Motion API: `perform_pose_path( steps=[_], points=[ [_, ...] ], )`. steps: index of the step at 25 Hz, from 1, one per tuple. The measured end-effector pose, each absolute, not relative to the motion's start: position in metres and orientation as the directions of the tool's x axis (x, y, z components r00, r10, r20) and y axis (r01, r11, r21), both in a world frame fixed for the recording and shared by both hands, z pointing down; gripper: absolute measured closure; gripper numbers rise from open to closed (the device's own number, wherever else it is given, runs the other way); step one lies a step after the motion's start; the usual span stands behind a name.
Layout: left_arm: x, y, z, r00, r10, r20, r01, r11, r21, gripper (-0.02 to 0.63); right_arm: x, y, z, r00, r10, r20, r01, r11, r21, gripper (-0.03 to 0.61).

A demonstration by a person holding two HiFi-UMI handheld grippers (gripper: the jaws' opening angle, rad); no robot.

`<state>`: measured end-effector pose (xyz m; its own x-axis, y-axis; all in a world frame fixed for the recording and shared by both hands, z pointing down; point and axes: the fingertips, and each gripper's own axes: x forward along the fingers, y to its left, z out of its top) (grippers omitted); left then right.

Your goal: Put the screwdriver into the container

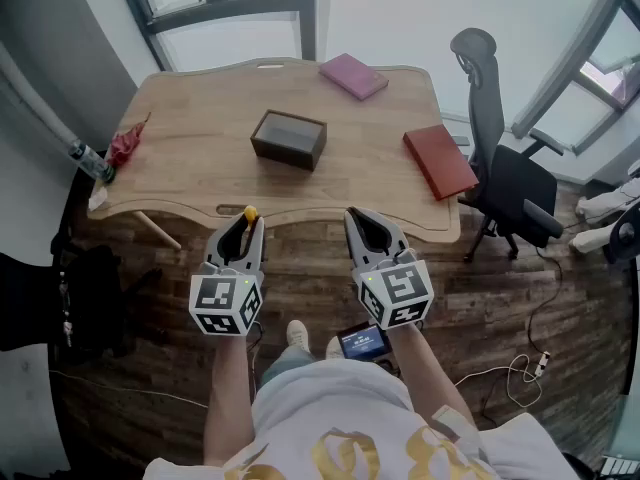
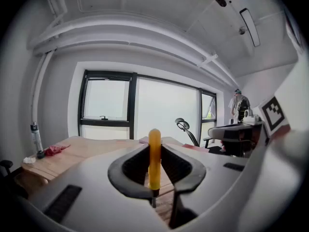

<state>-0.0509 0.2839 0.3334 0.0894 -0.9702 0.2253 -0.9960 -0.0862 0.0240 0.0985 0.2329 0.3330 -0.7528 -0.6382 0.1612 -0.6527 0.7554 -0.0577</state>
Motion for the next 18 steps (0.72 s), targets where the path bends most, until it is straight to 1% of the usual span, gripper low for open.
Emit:
perform_pose_path(
  steps=[6, 13, 15, 18],
  points=[
    [-0.047, 0.284, 0.332, 0.097, -0.971, 0.218, -0.995, -0.095, 0.017, 0.534, 0.094, 0.235, 0.335, -0.757, -0.633, 0.164, -0.648, 0.759, -0.058, 0.547],
    [-0.048, 0.284, 0.343, 0.057, -0.965, 0.254, -0.998, -0.054, 0.019, 0.534, 0.105, 0.233, 0.339, -0.748, -0.644, 0.161, -0.66, 0.747, -0.08, 0.546],
    [-0.041, 0.284, 0.344, 0.083, -0.961, 0.263, -0.996, -0.075, 0.043, 0.534, 0.111, 0.231, 0.337, -0.745, -0.652, 0.141, -0.666, 0.737, -0.115, 0.546],
    [-0.036, 0.283, 0.344, 0.123, -0.96, 0.253, -0.988, -0.094, 0.122, 0.534, 0.116, 0.229, 0.333, -0.74, -0.663, 0.114, -0.673, 0.726, -0.139, 0.545]
  ],
)
